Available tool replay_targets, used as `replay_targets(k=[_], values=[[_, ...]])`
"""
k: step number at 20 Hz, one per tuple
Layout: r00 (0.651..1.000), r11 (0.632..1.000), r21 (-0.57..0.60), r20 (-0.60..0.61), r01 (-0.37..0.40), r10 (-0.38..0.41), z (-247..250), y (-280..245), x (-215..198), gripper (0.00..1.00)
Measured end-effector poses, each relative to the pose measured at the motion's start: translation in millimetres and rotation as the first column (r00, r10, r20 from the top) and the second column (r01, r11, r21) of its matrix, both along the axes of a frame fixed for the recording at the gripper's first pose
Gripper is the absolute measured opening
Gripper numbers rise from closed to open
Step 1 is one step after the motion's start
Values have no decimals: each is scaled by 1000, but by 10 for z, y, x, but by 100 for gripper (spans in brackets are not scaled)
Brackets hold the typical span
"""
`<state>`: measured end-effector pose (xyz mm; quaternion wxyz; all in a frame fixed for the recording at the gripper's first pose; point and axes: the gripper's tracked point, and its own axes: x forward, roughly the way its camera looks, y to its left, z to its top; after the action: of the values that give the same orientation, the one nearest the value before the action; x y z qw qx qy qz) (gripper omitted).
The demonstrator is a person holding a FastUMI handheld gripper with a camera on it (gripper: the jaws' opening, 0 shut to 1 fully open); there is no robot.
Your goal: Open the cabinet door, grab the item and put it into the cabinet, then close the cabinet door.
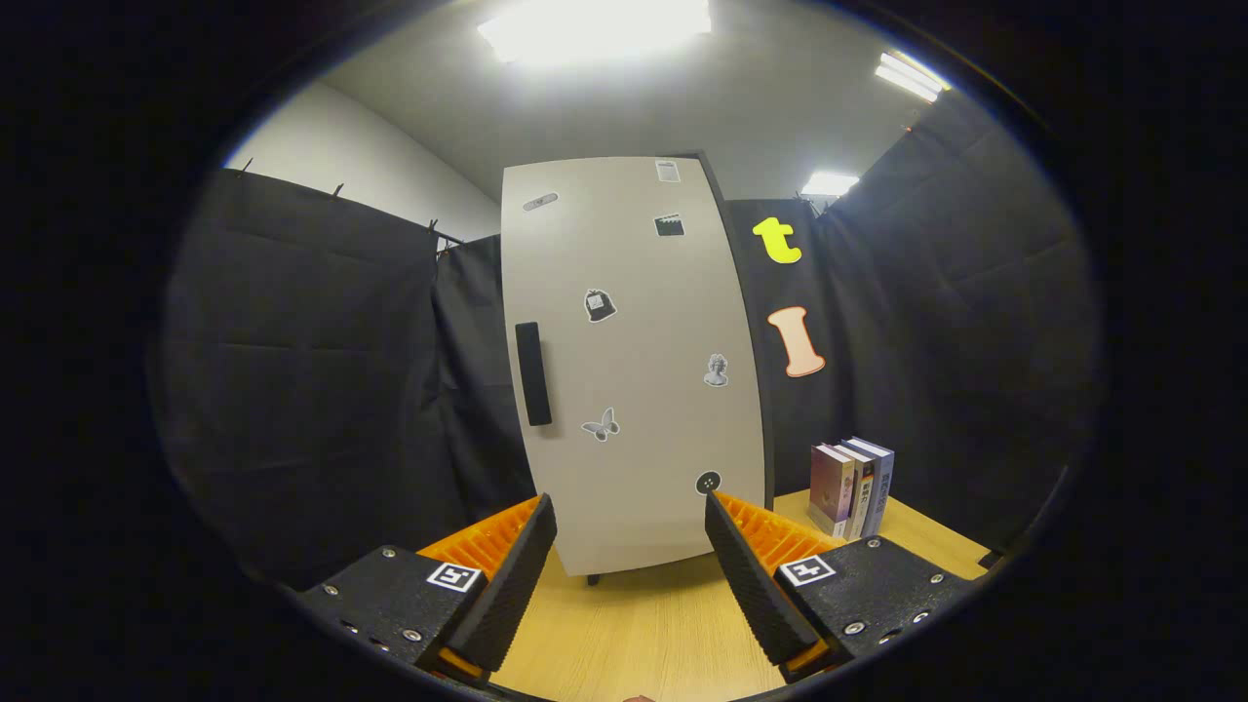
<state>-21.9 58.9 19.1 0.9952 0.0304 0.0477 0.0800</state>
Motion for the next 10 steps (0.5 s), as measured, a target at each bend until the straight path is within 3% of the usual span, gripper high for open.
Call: replay_targets(k=[10], values=[[999,1000,-3,-44,12,-12,-123,-15,-42,95]])
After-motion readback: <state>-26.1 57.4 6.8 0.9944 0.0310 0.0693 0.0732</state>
